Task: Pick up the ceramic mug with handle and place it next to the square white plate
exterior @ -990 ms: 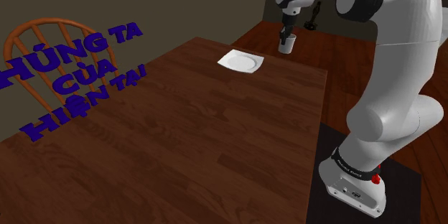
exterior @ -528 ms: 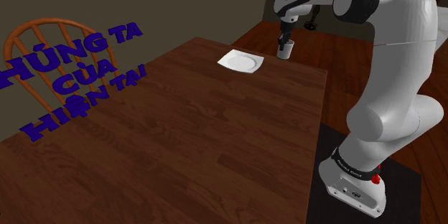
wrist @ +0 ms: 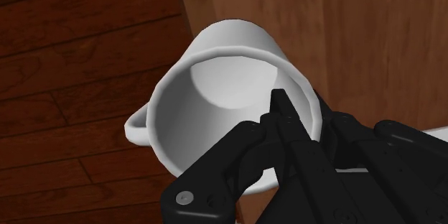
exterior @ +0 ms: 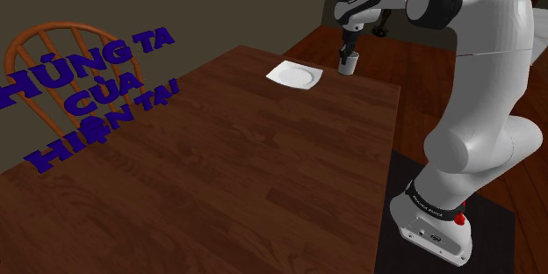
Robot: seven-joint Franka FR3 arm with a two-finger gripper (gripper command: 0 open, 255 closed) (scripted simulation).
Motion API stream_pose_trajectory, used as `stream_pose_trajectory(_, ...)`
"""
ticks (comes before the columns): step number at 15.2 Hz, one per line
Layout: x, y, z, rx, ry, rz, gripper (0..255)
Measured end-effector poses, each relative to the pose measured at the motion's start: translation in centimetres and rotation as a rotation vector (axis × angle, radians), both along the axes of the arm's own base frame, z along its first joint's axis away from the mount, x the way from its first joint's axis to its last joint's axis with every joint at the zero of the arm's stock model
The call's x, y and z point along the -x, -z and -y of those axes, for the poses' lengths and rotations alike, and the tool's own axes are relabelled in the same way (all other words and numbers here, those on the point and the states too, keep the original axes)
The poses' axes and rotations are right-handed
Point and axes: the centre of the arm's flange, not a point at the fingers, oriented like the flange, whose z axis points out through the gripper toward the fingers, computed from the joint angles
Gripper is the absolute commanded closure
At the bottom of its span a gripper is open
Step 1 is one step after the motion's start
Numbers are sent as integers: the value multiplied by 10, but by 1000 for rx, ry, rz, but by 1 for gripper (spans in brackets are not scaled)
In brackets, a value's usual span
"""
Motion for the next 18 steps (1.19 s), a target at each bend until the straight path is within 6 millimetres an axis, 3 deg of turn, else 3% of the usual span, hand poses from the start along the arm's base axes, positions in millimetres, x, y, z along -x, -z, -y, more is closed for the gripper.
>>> stream_pose_trajectory(1,0,0,0,0,0,0,255)
stream_pose_trajectory(2,0,0,0,0,0,0,0)
stream_pose_trajectory(8,0,0,0,0,0,0,0)
stream_pose_trajectory(13,-1,-45,-4,1,0,2,0)
stream_pose_trajectory(18,0,-50,-4,0,0,1,0)
